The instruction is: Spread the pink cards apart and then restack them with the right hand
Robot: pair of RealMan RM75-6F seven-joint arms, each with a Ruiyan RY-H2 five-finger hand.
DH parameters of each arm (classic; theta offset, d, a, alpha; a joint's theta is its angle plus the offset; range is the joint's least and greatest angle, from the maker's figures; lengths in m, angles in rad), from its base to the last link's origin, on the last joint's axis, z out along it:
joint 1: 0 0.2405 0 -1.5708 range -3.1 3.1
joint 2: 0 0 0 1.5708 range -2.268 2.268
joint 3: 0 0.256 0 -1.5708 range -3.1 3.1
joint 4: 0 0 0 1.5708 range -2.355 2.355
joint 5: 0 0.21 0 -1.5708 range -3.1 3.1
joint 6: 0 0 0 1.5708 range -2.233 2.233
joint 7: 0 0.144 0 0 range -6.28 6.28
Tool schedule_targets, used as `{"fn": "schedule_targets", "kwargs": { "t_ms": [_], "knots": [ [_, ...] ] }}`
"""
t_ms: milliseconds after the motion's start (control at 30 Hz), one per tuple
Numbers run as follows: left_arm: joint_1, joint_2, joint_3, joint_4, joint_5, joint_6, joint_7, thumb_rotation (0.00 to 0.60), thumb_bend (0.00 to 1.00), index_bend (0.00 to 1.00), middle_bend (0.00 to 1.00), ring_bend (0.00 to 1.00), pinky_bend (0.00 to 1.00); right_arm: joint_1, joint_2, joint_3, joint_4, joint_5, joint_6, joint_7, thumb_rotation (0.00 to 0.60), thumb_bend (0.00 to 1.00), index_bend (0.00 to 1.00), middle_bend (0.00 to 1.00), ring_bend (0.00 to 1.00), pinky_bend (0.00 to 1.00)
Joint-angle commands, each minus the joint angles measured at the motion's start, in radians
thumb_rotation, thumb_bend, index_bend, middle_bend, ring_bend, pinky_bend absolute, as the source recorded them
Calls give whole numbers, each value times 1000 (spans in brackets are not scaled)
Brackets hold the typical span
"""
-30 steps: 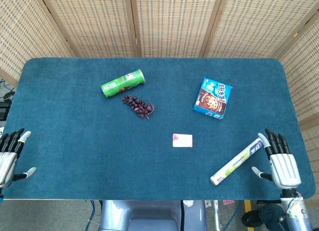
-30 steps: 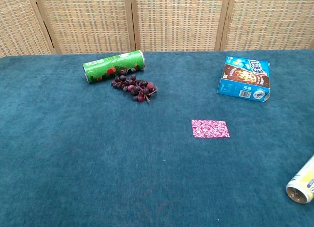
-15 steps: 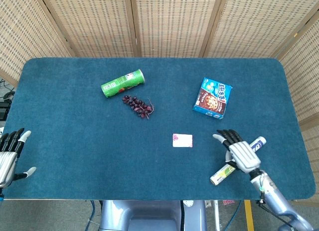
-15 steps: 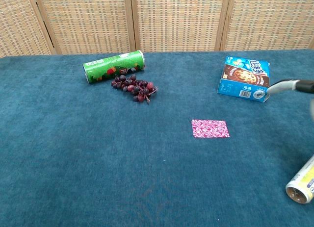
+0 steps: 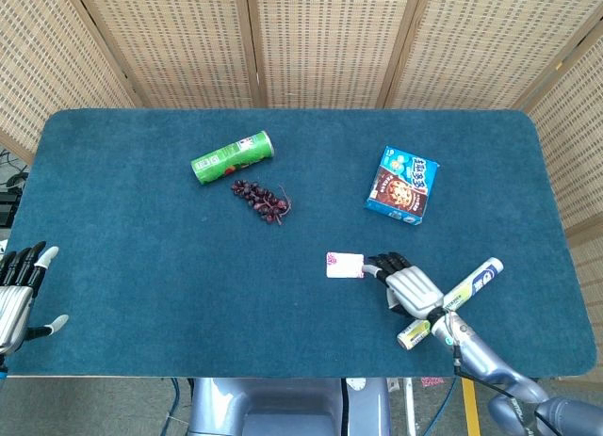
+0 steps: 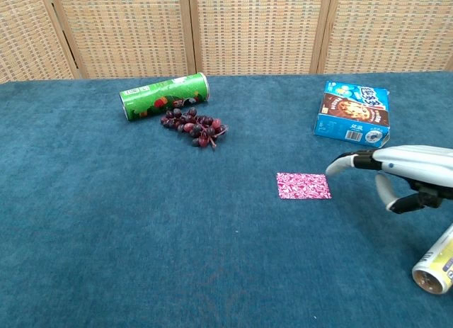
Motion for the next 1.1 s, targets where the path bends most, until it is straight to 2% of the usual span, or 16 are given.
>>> {"fn": "schedule_targets", "kwargs": {
  "t_ms": [33, 233, 600, 867, 1100],
  "knots": [
    [0, 0, 0, 1, 1, 0, -2, 600, 47, 0, 0, 0, 0, 21, -28, 13, 5, 33, -21, -36, 600, 1000, 128, 88, 0, 45],
    [-1, 2, 1, 0, 1, -1, -4, 600, 46, 0, 0, 0, 0, 43, -64, 20, 7, 88, -48, -97, 600, 1000, 128, 88, 0, 45],
    [-1, 2, 0, 0, 0, -3, -6, 600, 47, 0, 0, 0, 0, 66, -108, 0, 25, 151, -84, -175, 600, 1000, 128, 88, 0, 45],
    [-2, 2, 1, 1, 1, -3, -7, 600, 47, 0, 0, 0, 0, 71, -84, -32, -20, 134, -97, -171, 600, 1000, 128, 88, 0, 73],
    [-1, 1, 0, 0, 0, -1, -2, 600, 46, 0, 0, 0, 0, 68, -53, -75, -90, 73, -81, -169, 600, 1000, 128, 88, 0, 73]
  ]
}}
